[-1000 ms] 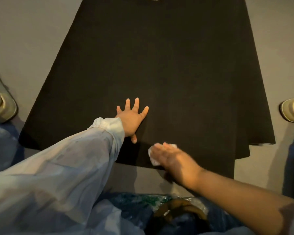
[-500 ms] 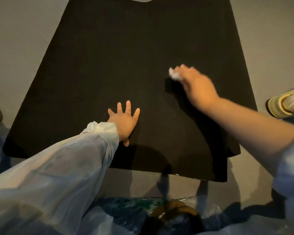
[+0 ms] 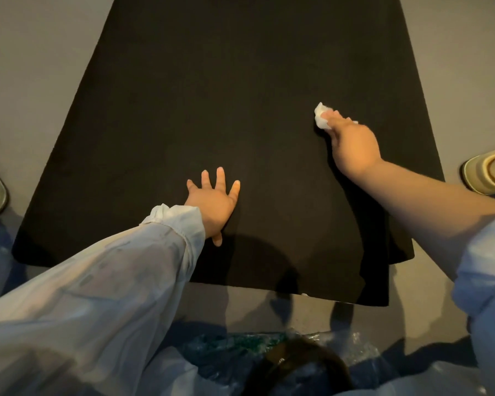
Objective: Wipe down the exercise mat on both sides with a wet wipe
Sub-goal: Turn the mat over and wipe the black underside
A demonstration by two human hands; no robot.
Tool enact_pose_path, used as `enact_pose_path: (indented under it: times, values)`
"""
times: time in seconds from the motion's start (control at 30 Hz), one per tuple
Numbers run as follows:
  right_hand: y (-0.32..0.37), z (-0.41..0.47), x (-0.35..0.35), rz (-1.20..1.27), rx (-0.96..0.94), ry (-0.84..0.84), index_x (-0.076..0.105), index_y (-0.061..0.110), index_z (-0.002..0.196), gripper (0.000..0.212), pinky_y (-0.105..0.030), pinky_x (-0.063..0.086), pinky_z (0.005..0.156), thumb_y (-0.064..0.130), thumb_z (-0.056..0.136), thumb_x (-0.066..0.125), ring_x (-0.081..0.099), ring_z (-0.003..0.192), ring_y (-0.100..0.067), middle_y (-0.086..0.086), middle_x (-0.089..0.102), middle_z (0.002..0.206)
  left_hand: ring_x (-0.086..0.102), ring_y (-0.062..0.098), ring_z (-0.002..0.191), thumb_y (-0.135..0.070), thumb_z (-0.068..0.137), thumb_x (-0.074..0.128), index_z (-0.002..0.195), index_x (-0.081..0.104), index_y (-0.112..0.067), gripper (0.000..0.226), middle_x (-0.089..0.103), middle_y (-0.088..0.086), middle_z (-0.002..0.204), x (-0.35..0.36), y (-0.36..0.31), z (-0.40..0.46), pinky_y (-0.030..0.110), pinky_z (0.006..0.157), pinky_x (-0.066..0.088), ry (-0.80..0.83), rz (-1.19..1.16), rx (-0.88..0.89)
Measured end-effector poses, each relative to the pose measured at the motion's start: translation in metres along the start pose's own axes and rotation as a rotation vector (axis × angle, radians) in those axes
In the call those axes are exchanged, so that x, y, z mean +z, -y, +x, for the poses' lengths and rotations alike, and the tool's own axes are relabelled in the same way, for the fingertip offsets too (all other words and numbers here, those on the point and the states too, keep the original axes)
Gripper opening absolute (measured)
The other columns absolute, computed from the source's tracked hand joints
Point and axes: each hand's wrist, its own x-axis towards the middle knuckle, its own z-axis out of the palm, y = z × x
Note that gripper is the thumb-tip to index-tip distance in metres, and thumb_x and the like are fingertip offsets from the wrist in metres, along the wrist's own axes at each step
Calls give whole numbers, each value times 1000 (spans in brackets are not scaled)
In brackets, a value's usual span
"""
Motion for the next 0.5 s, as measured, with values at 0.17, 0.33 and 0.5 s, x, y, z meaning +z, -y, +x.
enact_pose_path:
  times: [0.17, 0.33, 0.5]
  values:
    - [7, -69, 14, 60, -208, 11, 47, 8, 136, 44, -31, 26, 110, -2, 94, 46, 41, 133, -30, -15, 41, 144, -11, 48, 138, -28, 69, 81, 147, -18, -18, 126, -24, 23, 151, 1, 0, -6, 63, 109, 10, -36, 31, 20]
    - [12, -133, 31, 34, -473, 241, 43, 7, 138, 48, -27, 9, 114, -6, 92, 49, 35, 137, -29, -16, 37, 146, -11, 47, 139, -29, 70, 81, 147, -17, -19, 126, -23, 21, 152, -1, 0, -10, 63, 110, 12, -39, 28, 12]
    - [11, -180, 47, -40, -627, 500, 19, 21, 149, 63, -12, -13, 106, 2, 95, 44, 11, 144, -12, 0, 13, 157, -4, 44, 141, -40, 72, 77, 149, -11, -21, 119, -16, 18, 154, -2, 4, -17, 60, 111, 18, -67, 28, 35]
